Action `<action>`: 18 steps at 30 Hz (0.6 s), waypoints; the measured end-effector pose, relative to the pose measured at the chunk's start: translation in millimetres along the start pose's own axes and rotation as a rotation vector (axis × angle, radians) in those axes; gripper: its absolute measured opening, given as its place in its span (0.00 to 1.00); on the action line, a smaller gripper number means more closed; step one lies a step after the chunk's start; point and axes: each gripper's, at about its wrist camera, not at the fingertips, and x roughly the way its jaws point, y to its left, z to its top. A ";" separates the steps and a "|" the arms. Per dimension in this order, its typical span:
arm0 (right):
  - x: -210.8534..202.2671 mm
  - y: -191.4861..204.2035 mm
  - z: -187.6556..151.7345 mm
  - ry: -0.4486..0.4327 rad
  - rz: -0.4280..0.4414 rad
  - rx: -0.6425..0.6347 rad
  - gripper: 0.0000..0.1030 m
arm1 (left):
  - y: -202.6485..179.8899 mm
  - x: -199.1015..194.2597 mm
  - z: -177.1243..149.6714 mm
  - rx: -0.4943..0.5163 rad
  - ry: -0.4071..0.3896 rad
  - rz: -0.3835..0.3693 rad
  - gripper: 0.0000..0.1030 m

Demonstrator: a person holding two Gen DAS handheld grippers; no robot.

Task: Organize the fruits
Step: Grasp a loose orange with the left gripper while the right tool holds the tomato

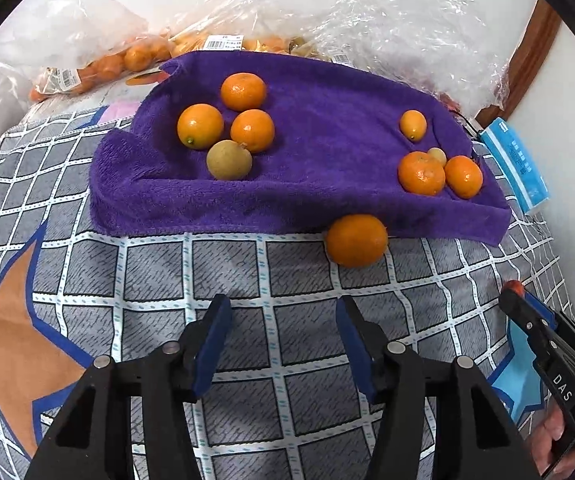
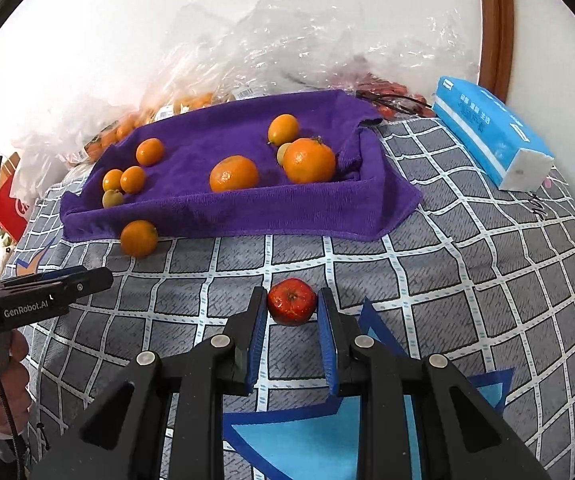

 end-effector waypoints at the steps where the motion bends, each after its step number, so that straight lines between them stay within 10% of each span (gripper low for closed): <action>1: -0.7 -1.0 -0.1 -0.002 0.000 0.003 0.24 | -1.2 0.9 0.1 0.001 -0.003 0.003 0.51; 18: 2.8 -23.1 -8.4 0.015 -0.019 0.039 0.24 | -25.3 18.1 18.9 -0.034 -0.029 -0.118 0.58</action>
